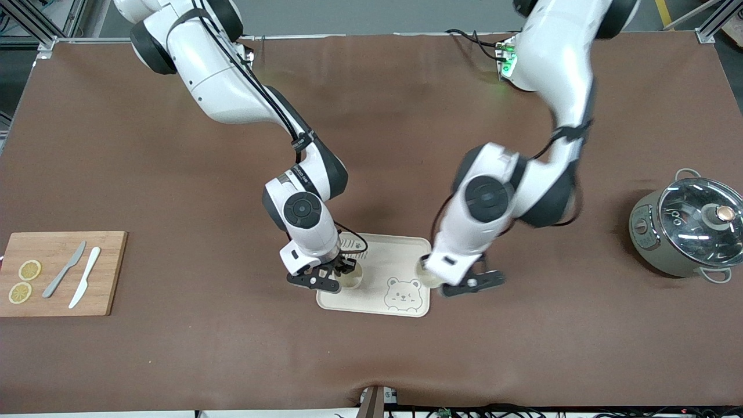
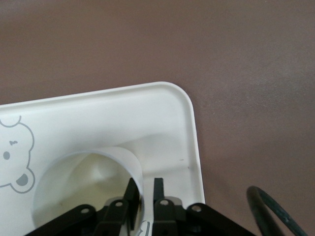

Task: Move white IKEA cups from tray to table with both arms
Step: 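Carry the cups off the tray, each gripper moving outward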

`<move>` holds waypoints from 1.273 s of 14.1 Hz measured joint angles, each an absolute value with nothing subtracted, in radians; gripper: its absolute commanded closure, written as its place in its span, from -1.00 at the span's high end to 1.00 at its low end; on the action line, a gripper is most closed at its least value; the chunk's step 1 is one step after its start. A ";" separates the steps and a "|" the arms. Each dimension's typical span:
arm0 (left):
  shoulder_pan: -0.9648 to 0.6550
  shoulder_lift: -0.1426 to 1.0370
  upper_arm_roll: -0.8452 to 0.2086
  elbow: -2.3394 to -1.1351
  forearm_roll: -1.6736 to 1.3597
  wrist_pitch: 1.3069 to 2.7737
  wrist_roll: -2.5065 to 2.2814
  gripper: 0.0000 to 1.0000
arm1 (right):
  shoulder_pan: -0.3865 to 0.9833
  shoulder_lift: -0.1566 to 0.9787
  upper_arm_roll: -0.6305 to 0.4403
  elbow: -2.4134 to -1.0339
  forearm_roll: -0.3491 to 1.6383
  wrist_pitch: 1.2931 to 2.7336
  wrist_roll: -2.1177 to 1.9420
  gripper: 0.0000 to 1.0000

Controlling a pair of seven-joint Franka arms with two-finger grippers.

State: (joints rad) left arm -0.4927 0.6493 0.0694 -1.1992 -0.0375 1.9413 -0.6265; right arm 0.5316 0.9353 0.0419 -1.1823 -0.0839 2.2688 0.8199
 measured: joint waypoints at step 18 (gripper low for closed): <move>-0.338 0.039 0.040 -2.416 -0.020 2.695 -0.324 -1.00 | 0.150 0.612 0.054 -1.171 0.007 1.794 0.242 -1.00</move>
State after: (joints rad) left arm -0.3378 0.0391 0.0403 -2.4159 -0.0204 2.6949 -0.3242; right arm 0.1495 0.6123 0.0539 -1.1708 0.0070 1.7940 0.2420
